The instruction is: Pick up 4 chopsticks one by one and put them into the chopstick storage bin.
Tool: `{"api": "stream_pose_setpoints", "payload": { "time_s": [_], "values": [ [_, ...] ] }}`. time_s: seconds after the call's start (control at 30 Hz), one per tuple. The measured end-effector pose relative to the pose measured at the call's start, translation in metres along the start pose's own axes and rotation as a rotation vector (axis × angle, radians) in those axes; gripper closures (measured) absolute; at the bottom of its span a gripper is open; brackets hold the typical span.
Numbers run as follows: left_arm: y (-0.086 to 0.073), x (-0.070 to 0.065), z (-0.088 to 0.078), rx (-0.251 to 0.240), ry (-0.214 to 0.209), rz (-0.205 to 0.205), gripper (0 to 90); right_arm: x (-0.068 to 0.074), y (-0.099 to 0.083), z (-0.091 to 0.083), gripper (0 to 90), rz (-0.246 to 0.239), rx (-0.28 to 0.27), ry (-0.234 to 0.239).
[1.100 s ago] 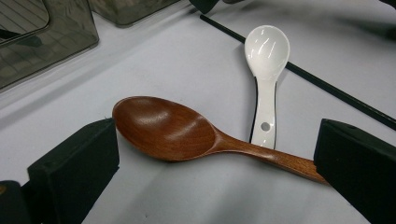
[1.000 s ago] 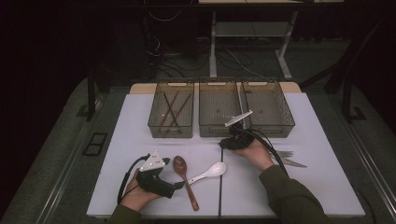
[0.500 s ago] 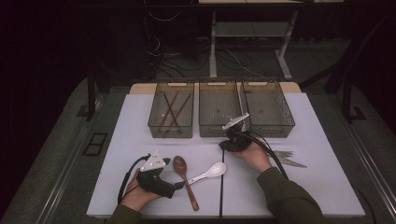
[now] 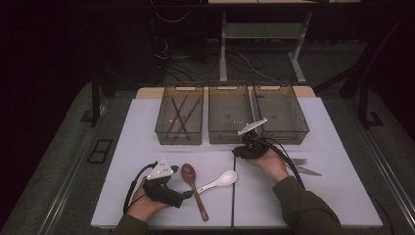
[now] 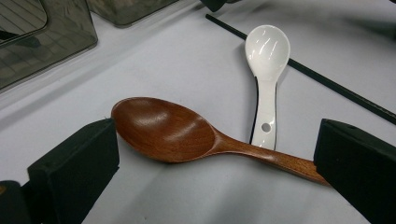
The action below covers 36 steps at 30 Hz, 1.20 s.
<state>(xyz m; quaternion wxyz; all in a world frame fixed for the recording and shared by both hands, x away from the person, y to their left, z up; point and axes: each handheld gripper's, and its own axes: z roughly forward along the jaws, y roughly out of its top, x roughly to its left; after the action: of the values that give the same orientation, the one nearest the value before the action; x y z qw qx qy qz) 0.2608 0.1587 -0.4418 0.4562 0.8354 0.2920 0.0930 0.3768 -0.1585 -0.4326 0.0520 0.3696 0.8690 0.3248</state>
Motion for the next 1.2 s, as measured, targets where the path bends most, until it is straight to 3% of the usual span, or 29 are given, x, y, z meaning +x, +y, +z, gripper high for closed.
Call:
{"api": "stream_pose_setpoints", "payload": {
  "time_s": [0.13,0.37,0.67,0.97,1.1,1.2],
  "values": [
    [0.000,0.000,0.000,-0.002,0.002,-0.002,0.0,0.002,-0.007,-0.008,80.4,-0.021,-0.018,0.009],
    [0.000,0.000,0.000,0.001,0.002,0.003,0.0,0.012,-0.031,-0.031,89.3,-0.058,-0.044,0.098],
    [0.001,-0.001,0.000,0.002,0.006,0.004,0.0,0.048,-0.053,-0.049,89.3,-0.128,-0.046,0.223],
    [0.001,-0.001,0.001,0.004,0.007,0.005,0.0,0.088,-0.064,-0.039,89.3,-0.222,0.015,0.315],
    [0.000,0.000,0.000,0.006,0.007,0.004,0.0,0.095,-0.067,-0.031,89.3,-0.297,0.047,0.308],
    [0.000,-0.001,0.000,0.006,0.007,0.005,0.0,0.097,-0.069,-0.028,89.3,-0.304,0.065,0.307]
  ]
}}
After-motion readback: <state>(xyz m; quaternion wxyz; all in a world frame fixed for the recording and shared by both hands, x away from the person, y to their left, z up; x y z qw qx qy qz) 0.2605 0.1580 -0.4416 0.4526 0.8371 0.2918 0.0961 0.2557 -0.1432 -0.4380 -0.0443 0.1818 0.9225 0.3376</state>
